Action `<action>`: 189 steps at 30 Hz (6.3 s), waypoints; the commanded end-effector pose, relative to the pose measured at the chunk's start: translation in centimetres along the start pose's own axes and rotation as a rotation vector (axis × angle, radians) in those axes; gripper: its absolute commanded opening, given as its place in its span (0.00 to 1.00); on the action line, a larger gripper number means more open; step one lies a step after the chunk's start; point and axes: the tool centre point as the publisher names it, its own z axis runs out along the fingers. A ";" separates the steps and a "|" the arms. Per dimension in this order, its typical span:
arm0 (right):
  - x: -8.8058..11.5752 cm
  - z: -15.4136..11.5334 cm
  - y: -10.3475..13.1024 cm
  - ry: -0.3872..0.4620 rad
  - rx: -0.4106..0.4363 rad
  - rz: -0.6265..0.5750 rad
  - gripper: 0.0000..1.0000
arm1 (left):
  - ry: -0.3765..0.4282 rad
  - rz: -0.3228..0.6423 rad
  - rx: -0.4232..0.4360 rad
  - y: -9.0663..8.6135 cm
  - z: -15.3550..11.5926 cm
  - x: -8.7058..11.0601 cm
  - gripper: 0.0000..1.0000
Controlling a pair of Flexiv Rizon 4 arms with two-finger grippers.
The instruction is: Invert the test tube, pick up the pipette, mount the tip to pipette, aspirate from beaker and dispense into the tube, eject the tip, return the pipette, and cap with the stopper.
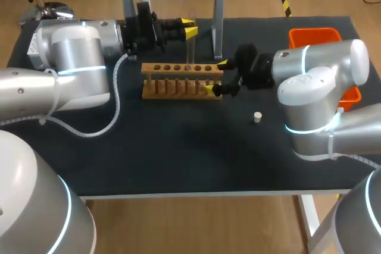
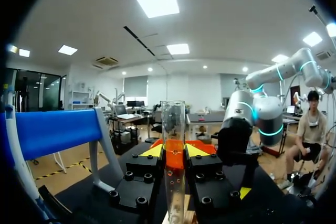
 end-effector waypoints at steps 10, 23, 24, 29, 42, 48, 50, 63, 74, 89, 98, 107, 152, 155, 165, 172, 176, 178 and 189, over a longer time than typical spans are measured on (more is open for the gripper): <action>0.0 -0.1 0.0 0.001 0.001 0.000 1.00 | -0.017 0.008 -0.003 0.9 -0.1 -0.3 0.00; 0.0 -0.1 0.0 0.001 0.001 0.000 1.00 | -0.016 0.017 0.012 0.2 -0.2 -0.4 0.00; 0.0 -0.1 0.0 0.001 0.001 0.000 1.00 | -0.016 0.018 0.011 0.2 -0.3 -0.4 0.00; 0.0 -0.1 0.0 0.001 0.001 0.000 1.00 | -0.019 0.023 0.013 0.1 -0.3 -0.5 0.00; 0.0 -0.1 0.0 0.001 0.001 0.000 1.00 | -0.025 0.022 0.013 1.2 -0.3 -0.7 0.00; 0.0 -0.1 0.0 0.001 0.001 0.000 1.00 | -0.025 0.051 0.016 1.4 -0.4 -0.7 0.00; 0.0 -0.1 0.0 0.001 0.001 0.000 1.00 | -0.016 0.068 0.005 1.4 -0.5 -0.6 0.00; 0.0 -0.1 0.0 0.001 0.001 0.000 1.00 | 0.007 0.100 -0.102 1.6 -0.6 -0.3 0.00; 0.0 -0.1 0.0 0.001 0.001 0.000 1.00 | -0.001 0.079 -0.115 2.7 -0.6 -0.3 0.00; 0.0 -0.1 0.0 0.001 0.001 0.000 1.00 | -0.021 0.057 -0.081 4.2 -0.5 -0.6 0.00; 0.0 -0.1 0.0 0.001 0.001 0.000 1.00 | -0.034 0.052 -0.072 4.8 -0.7 -0.8 0.00; 0.0 -0.1 0.0 0.001 0.001 0.000 1.00 | -0.041 0.047 -0.054 5.4 -0.8 -1.0 0.00; 0.0 -0.1 0.0 0.001 0.001 0.000 1.00 | -0.072 -0.032 -0.066 8.1 -1.4 -1.7 1.00; 0.0 -0.1 0.0 0.001 0.001 0.000 1.00 | -0.068 -0.031 -0.069 7.9 -1.6 -1.5 1.00; 0.0 -0.1 0.0 0.001 0.001 0.000 1.00 | -0.059 -0.026 -0.140 5.7 -4.2 -0.9 1.00; 0.0 -0.1 0.0 0.001 0.001 0.000 1.00 | -0.098 -0.088 -0.254 4.7 -10.4 0.8 1.00; 0.0 -0.1 0.0 0.001 0.001 0.000 1.00 | -0.195 -0.128 -0.314 5.0 -15.0 2.3 1.00; 0.0 -0.1 0.0 0.001 0.001 0.000 1.00 | -0.266 -0.142 -0.331 5.3 -17.4 3.2 1.00; 0.0 -0.1 0.0 0.001 0.001 0.000 1.00 | -0.392 -0.122 -0.327 4.9 -21.2 5.5 1.00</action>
